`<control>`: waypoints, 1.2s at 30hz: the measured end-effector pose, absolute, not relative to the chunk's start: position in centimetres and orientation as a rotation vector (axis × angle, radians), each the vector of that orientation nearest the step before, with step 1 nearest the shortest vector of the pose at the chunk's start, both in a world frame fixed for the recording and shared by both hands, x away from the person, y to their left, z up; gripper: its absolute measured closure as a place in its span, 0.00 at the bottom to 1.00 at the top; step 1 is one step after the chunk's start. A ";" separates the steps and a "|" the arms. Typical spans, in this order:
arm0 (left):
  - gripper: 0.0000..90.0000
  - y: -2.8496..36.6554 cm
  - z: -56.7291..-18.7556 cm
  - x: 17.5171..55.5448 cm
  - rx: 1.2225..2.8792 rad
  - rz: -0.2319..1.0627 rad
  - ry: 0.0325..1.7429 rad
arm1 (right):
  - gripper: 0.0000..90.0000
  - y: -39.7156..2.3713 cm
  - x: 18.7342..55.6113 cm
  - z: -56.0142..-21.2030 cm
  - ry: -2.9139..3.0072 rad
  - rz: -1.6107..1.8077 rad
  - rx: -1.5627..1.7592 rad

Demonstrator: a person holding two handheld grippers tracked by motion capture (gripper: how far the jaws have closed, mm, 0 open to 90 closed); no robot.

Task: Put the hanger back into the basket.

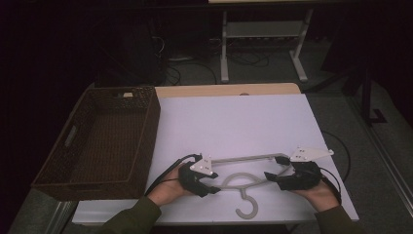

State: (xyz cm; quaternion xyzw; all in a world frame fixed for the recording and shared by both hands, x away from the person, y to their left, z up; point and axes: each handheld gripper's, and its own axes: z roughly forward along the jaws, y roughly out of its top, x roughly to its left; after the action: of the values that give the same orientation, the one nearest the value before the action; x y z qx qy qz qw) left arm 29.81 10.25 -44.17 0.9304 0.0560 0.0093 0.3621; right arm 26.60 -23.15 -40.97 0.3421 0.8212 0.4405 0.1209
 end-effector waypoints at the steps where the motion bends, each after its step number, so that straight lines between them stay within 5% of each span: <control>1: 0.62 10.2 -44.2 29.8 2.406 0.022 0.137 | 0.32 -23.2 26.6 -41.0 2.395 1.287 0.997; 15: 0.86 10.0 -44.5 29.9 2.392 -0.003 0.115 | 0.33 -23.6 26.7 -40.8 2.365 1.301 1.017; 36: 0.92 9.6 -44.1 29.9 2.424 -0.018 0.158 | 0.33 -24.6 26.6 -40.2 2.290 1.337 1.043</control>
State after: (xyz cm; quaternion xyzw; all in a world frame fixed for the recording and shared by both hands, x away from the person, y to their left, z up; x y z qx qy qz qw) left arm 29.87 9.58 -44.09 0.9352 0.0610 -0.0068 0.3487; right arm 26.59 -24.58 -40.19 0.3623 0.7951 0.4641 0.1457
